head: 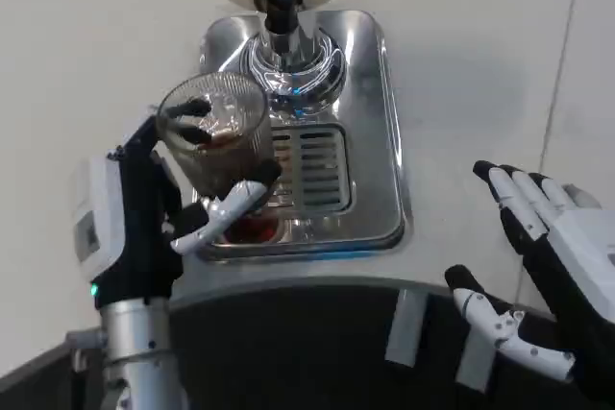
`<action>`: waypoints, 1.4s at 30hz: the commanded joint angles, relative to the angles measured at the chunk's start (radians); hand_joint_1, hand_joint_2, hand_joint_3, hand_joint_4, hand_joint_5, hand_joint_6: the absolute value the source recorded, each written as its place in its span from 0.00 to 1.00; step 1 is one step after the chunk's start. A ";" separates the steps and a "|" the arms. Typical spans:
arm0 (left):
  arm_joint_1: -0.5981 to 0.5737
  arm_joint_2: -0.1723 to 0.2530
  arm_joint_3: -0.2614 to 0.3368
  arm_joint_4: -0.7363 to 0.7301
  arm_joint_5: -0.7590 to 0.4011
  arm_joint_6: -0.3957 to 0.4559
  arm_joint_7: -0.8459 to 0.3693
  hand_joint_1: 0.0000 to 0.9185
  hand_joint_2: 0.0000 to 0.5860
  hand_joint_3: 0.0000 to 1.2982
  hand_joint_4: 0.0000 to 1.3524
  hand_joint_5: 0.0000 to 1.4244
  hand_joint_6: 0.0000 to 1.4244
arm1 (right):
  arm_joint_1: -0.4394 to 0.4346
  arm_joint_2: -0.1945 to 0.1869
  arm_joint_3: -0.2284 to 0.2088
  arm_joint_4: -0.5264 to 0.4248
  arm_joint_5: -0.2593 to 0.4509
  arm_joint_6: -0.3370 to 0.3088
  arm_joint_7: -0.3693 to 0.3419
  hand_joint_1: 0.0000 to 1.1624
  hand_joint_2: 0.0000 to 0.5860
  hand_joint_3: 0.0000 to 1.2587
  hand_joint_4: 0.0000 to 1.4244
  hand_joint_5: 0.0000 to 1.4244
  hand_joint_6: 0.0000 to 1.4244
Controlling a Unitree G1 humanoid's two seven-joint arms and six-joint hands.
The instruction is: Grasp the cup under the faucet to collect the drink, then remove the cup.
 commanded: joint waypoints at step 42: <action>0.384 0.078 -0.009 -0.535 0.175 -0.167 -0.118 0.82 0.15 0.93 0.90 0.93 1.00 | 0.178 -0.128 -0.040 0.002 0.092 -0.255 -0.212 0.17 0.83 0.00 0.00 0.00 0.00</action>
